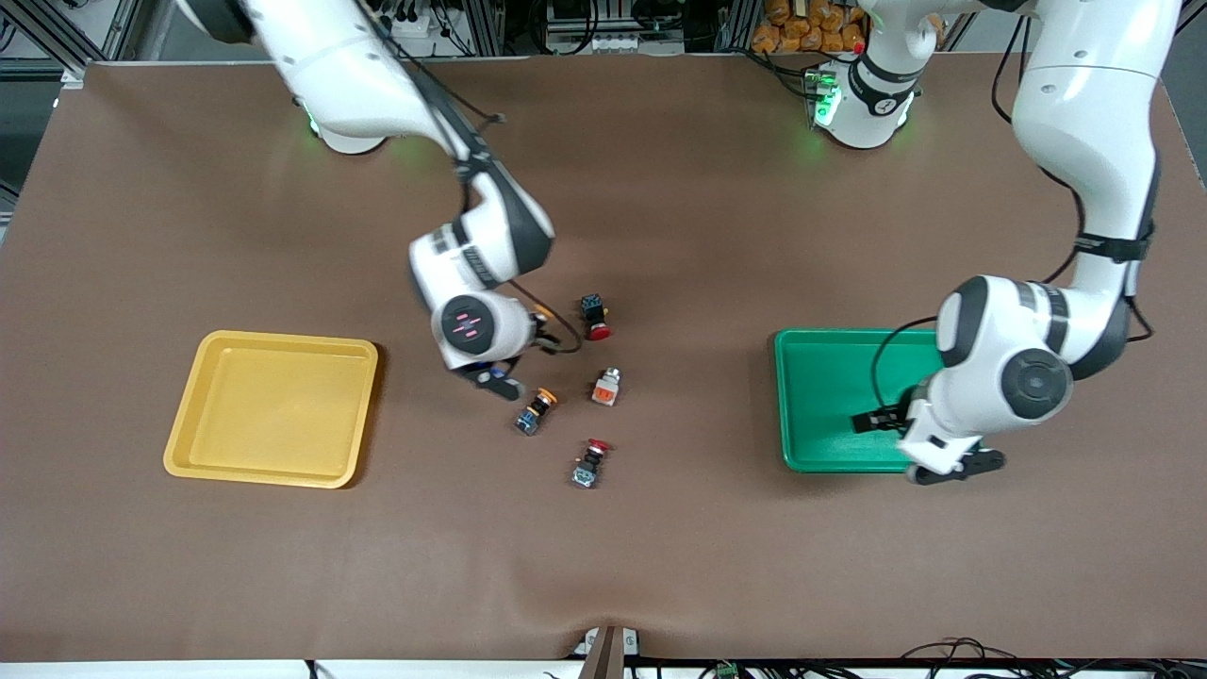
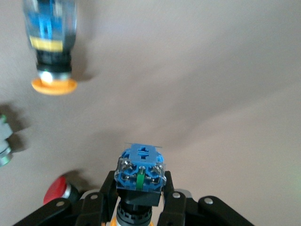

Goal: Place green and yellow buttons in trays
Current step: 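Release the green button in the green tray while the right gripper carries the blue button, then release the blue button in the yellow tray while the left gripper reaches the buttons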

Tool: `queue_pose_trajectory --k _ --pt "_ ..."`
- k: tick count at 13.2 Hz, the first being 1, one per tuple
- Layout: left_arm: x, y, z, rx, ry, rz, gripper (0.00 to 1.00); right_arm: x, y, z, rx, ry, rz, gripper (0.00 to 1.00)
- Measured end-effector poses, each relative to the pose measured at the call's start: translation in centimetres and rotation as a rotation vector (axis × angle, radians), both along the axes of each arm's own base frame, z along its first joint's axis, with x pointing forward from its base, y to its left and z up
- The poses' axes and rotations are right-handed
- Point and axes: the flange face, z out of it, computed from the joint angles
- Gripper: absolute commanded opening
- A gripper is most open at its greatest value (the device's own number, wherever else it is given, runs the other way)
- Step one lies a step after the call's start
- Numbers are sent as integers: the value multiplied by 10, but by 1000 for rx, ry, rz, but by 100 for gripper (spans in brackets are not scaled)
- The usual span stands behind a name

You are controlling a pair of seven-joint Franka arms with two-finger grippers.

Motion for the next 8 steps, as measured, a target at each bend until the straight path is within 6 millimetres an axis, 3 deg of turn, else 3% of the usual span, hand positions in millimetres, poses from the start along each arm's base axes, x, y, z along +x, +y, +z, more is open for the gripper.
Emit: queue_pose_trajectory --k 2,3,8 --pt "-8 -39 2 -9 0 4 100 32 -58 44 19 8 52 18" --pt "-12 -57 3 -9 0 -11 100 46 -87 56 15 0 89 19" --pt "-36 -167 2 -28 -24 -143 100 89 -214 60 7 -48 304 19"
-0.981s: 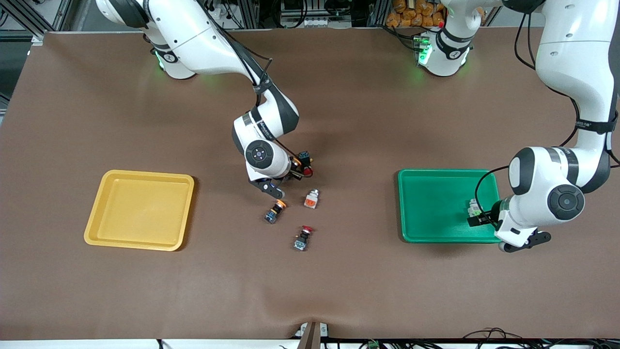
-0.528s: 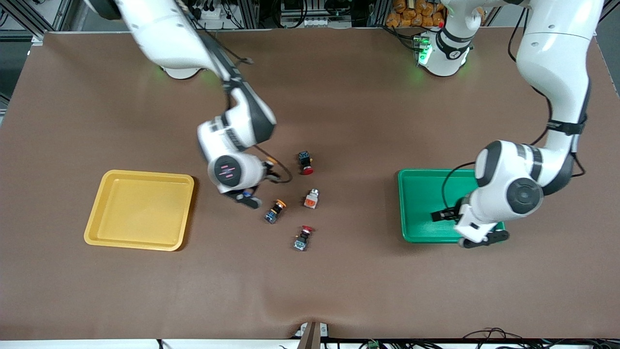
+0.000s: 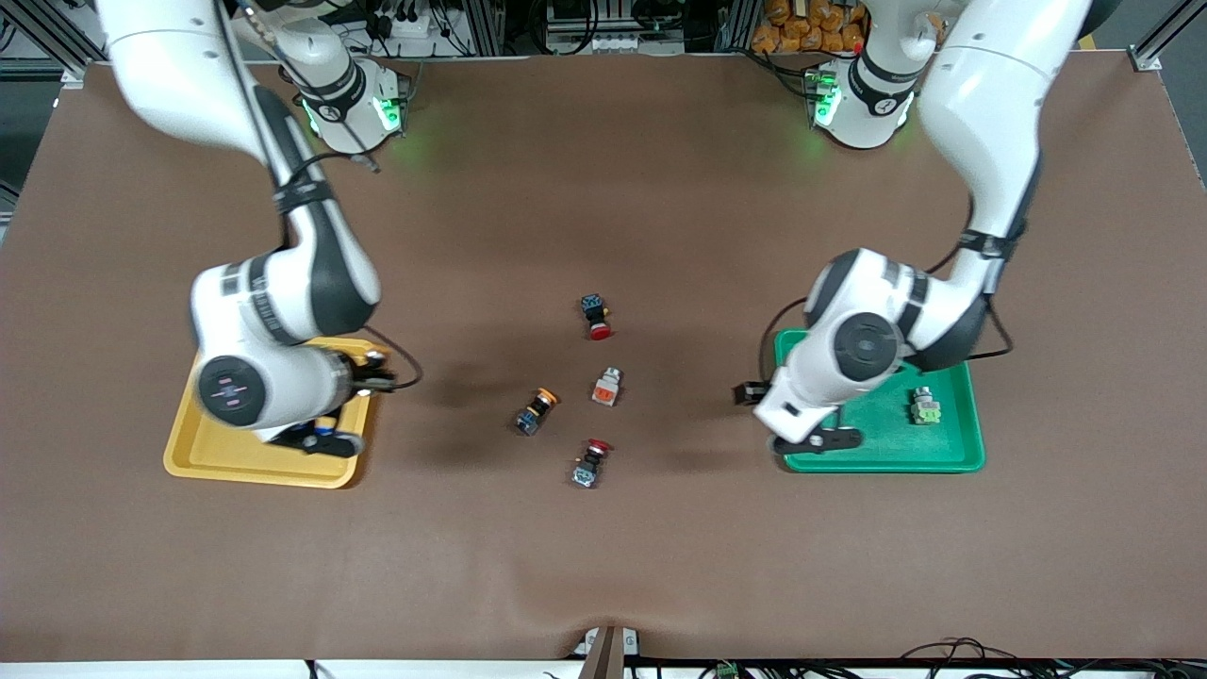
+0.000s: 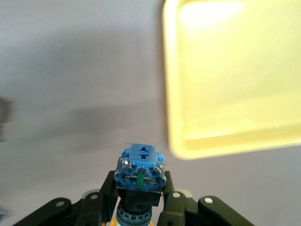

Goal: Place green and yellow buttons in trays
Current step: 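Release the blue button in the yellow tray while the left gripper reaches the buttons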

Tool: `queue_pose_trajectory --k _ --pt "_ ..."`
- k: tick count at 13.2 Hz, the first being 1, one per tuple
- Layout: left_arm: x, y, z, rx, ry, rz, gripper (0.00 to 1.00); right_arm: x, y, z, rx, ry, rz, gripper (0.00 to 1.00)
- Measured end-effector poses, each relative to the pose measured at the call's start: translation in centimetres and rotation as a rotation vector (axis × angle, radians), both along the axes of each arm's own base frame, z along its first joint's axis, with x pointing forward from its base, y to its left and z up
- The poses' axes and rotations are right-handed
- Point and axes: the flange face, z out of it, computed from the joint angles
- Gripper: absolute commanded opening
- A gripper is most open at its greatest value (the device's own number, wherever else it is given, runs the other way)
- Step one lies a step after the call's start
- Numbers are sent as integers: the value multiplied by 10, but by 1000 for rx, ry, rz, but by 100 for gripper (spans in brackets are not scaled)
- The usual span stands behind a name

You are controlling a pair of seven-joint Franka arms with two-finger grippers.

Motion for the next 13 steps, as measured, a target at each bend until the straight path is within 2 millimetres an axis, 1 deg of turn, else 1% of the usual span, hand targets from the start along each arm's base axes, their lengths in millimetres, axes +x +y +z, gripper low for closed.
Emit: queue_pose_trajectory --k 2,3,4,5,6,7,9,10,11,13 --pt "4 -18 -4 -15 -13 -17 100 15 -46 1 36 -41 58 23" --pt "6 -25 -7 -21 -16 -23 100 20 -64 1 52 -59 84 32" --pt "7 -32 -9 -25 -19 -29 100 23 -77 -1 62 -68 103 54" --pt "7 -37 -10 -30 -22 -34 100 25 -85 -5 68 -69 113 100" --pt "8 -45 -11 -37 -30 -42 100 26 -90 -8 71 -67 118 100" --pt "8 -57 -11 -49 -45 -54 100 26 -91 -9 72 -66 118 100" --pt "0 -95 -13 -80 -80 -77 100 26 -88 -10 75 -66 122 100" --pt "-7 -116 -16 -94 -95 -87 100 26 -87 -9 77 -67 124 100" --pt "-14 -132 -21 -104 -109 -102 100 26 -86 -9 78 -69 126 100" --pt "-22 -153 -28 -122 -146 -127 100 27 -79 -6 83 -77 135 100"
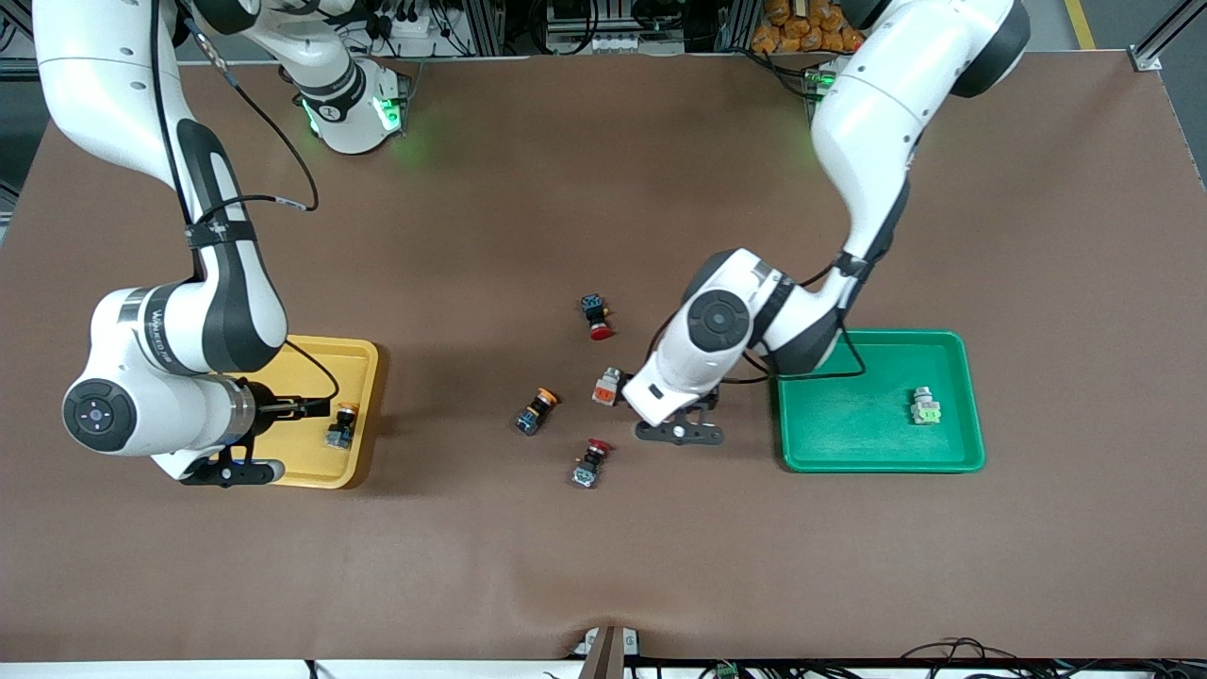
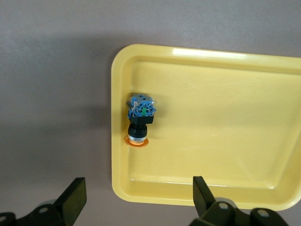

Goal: Place green and yellow buttons in trays
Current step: 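Release the blue button in the yellow tray while the left gripper reaches the buttons, then grasp the orange-top button with the left gripper while the right gripper grasps a blue button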

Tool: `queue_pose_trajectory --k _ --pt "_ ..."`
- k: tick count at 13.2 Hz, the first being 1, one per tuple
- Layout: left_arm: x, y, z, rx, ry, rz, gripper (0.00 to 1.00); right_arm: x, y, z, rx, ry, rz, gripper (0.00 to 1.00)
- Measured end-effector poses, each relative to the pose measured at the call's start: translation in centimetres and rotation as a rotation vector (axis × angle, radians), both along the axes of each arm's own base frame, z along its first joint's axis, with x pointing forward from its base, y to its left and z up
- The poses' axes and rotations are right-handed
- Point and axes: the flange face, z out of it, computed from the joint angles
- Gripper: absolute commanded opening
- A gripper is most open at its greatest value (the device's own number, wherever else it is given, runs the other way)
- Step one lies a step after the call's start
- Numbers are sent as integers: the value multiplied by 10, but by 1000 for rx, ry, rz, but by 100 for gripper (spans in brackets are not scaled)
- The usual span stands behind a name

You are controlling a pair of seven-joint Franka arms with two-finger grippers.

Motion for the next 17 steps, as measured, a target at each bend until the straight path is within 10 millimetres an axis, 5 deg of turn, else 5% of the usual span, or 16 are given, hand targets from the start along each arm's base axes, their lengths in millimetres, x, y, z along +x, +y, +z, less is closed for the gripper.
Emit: queue_pose_trajectory --k 2,5,9,11,13,17 --pt "-9 -16 -6 -8 -24 -23 100 7 23 5 17 -71 3 100" --pt "-20 -35 -11 -1 -66 -58 100 12 88 2 58 -170 -97 100" --pt "-27 -53 -15 -17 -117 -107 100 -3 191 -47 94 -182 -389 100" --pt "-33 -62 -23 -23 -122 -123 100 -16 225 -74 83 -142 -525 100" --pt "-38 -67 -35 -16 -120 -138 100 -26 243 -97 88 -83 -601 100" --pt "-47 -75 -47 -6 -112 -163 95 -31 247 -125 171 42 -735 100"
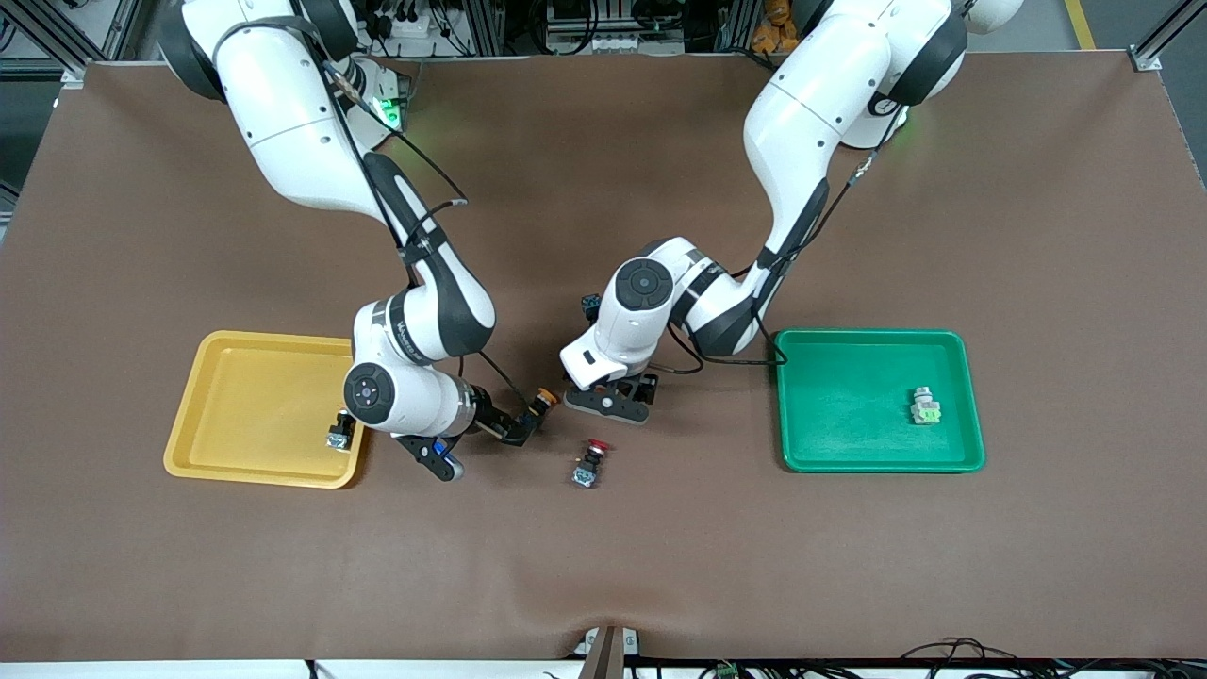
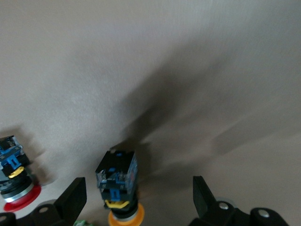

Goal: Place green and yellow buttons in trays
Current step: 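Grasp the orange-top button with the left gripper while the right gripper grasps a blue button, then carry the orange button to the green tray while the right gripper carries the blue button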

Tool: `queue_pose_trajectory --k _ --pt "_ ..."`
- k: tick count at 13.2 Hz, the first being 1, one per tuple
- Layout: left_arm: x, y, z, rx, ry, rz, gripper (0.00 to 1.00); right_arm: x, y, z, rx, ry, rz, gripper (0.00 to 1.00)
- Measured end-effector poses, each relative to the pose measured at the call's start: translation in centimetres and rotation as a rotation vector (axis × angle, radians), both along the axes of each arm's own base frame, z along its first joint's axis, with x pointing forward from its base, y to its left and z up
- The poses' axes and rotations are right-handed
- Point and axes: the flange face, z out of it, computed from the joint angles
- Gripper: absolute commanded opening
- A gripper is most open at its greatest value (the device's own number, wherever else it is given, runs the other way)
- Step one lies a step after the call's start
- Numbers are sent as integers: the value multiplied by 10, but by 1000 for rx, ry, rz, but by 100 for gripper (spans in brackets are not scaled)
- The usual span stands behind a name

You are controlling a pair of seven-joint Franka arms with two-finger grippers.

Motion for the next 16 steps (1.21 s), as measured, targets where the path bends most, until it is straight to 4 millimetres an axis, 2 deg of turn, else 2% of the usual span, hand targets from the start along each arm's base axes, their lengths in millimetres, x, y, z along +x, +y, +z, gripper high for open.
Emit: queue_pose_trajectory --k 4,5,6,7,10,13,15,16 --pt "-7 -6 -8 20 -5 -28 76 -11 15 -20 41 52 -22 100" --pt "-8 -5 -12 32 -11 -38 73 -15 22 -22 40 55 -13 78" --pt "-8 -5 -14 36 -11 -41 66 -17 26 -23 39 56 -7 16" --pt "-8 -4 -16 38 -10 -41 53 -18 27 -23 40 56 -5 0" --pt "-8 -4 -16 38 -10 -40 2 -19 30 -22 43 49 14 0" --pt "-11 -8 -16 39 -12 -47 0 -16 32 -17 45 37 16 0" --pt "-11 -7 -15 49 -7 -45 0 -5 23 -1 47 20 7 0" --pt "-6 0 -14 77 5 -33 0 3 12 15 47 13 10 0"
